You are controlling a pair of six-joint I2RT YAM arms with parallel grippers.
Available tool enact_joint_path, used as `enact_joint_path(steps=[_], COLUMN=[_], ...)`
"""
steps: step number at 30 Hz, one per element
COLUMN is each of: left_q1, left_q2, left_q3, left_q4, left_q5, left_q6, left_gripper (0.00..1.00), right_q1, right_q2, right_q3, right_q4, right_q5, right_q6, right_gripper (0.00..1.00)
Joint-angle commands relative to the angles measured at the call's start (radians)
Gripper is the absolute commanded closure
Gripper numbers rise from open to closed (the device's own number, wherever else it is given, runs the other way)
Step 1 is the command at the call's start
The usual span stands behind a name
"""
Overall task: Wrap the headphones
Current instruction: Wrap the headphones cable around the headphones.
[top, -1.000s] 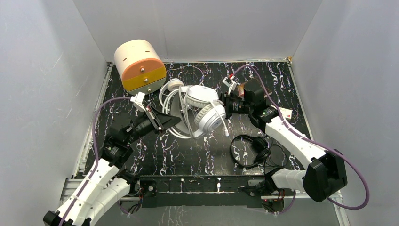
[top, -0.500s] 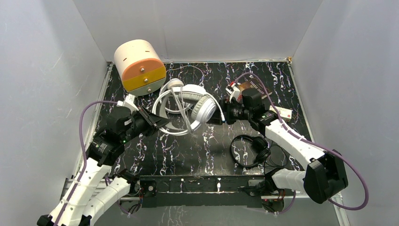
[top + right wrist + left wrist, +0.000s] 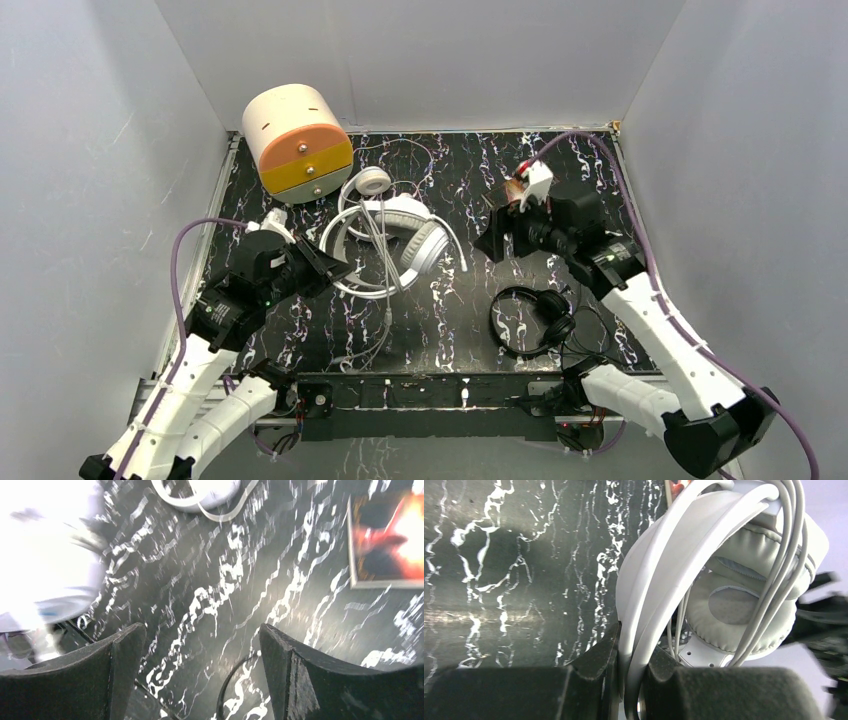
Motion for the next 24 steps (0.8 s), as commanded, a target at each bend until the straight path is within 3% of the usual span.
enact_joint_path(steps=[1, 6, 9, 12, 18, 24], left_q1=[-0.003, -0.003, -0.003, -0.003, -0.003, -0.003], left_q2=[-0.009, -0.006, 0.003, 0.049, 0.111, 0.116], left_q3=[0.053, 0.067, 0.066, 0.099, 0.127, 0.103], left_q4=[0.033, 0.003, 0.023, -0.021, -0.058, -0.03], left_q5=[-0.028, -0.058, -0.022, -0.033, -0.016, 0.028], left_q6=[0.085, 0.183, 0.226, 0.228, 0.235, 0.202], left_gripper=[1.0, 1.0, 1.0, 1.0, 1.0, 1.0], right_q1=[-0.001, -0.002, 0.001, 0.045, 0.375, 0.726], right_q2=[0.029, 0.107, 0.181, 0.209, 0.269, 0.354], right_q3=[0.224, 0.44, 0.548, 0.552, 0.543, 0.554], right_q4=[-0.066, -0.157, -0.189, -0.128, -0.073, -0.052], right_q5=[-0.074, -0.117, -0.283, -0.404, -0.213, 0.003], right_q6=[-0.143, -0.097, -0.065, -0.009, -0.011, -0.205], right_gripper=[0.09, 0.03, 0.02, 0.01, 0.03, 0.11])
